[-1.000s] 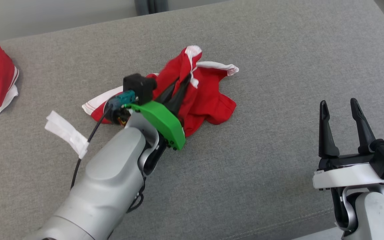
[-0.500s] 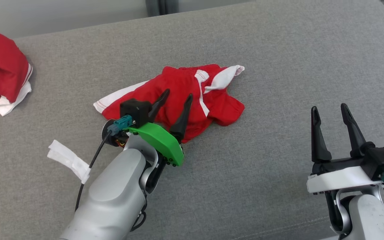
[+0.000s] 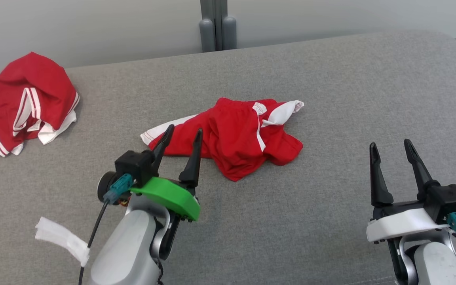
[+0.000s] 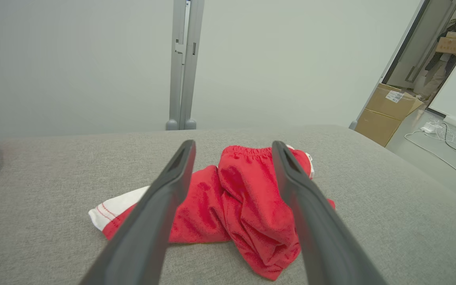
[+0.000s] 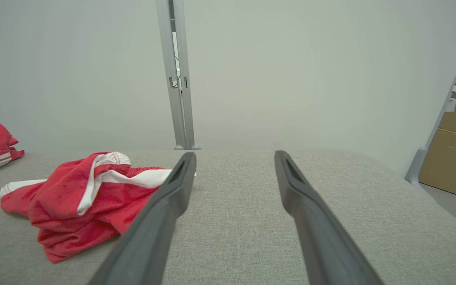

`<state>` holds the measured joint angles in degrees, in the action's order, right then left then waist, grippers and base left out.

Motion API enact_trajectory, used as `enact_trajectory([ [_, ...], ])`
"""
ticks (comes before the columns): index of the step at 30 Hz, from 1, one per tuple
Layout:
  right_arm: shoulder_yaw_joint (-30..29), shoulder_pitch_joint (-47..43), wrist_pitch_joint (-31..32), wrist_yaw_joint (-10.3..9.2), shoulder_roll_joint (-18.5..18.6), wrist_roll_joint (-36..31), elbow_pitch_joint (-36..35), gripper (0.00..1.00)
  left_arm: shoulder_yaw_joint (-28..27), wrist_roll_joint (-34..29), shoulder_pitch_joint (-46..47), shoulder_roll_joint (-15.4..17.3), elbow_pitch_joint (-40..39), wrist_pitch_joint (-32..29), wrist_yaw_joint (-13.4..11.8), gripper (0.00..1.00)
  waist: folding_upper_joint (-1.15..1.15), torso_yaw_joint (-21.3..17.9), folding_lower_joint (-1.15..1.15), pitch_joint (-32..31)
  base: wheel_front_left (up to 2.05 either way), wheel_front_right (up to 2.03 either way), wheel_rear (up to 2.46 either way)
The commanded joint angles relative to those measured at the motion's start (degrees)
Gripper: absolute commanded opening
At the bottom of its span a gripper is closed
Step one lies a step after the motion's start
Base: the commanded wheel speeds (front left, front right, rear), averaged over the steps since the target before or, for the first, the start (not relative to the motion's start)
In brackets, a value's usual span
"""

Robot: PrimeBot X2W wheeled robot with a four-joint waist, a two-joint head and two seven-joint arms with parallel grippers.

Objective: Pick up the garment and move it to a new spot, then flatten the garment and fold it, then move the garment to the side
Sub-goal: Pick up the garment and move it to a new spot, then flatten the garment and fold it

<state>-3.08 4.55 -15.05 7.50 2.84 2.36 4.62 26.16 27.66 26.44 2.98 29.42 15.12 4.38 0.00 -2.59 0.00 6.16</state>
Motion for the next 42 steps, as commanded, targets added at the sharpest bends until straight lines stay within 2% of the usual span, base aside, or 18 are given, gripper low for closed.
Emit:
enact_trajectory([
  [1,-0.1,-1.1,-0.2,-0.02,0.1,-0.3,0.3,1.0,-1.6,-1.5,-2.8,0.4,-1.2,0.0,-0.6,1.0,0.0,1.5,0.0,-2.4,0.0,0.0,0.0],
  [9,-0.3,-4.1,-0.2,-0.02,0.1,1.4,1.3,1.0,-10.4,-6.4,-15.3,0.3,-7.7,0.0,-2.5,1.0,0.0,3.0,0.0,-4.7,0.0,0.0,0.0],
  [15,0.0,-6.1,-0.2,-0.02,0.1,2.9,2.0,1.0,-14.4,-9.4,-21.5,0.0,-11.2,0.1,-3.2,1.0,0.0,3.9,0.0,-5.6,0.0,0.0,0.0],
  [23,1.2,-7.1,-0.2,-0.02,0.1,5.1,3.7,1.0,-14.5,-8.4,-25.2,-0.1,-13.1,0.1,-3.6,1.0,0.0,4.2,0.0,-6.1,0.0,0.0,0.0],
  [42,1.3,-6.3,-0.2,-0.02,0.1,5.4,4.6,1.0,-13.9,-7.7,-24.0,-0.1,-12.2,0.1,-4.1,1.0,0.0,4.1,0.0,-5.8,0.0,0.0,0.0],
])
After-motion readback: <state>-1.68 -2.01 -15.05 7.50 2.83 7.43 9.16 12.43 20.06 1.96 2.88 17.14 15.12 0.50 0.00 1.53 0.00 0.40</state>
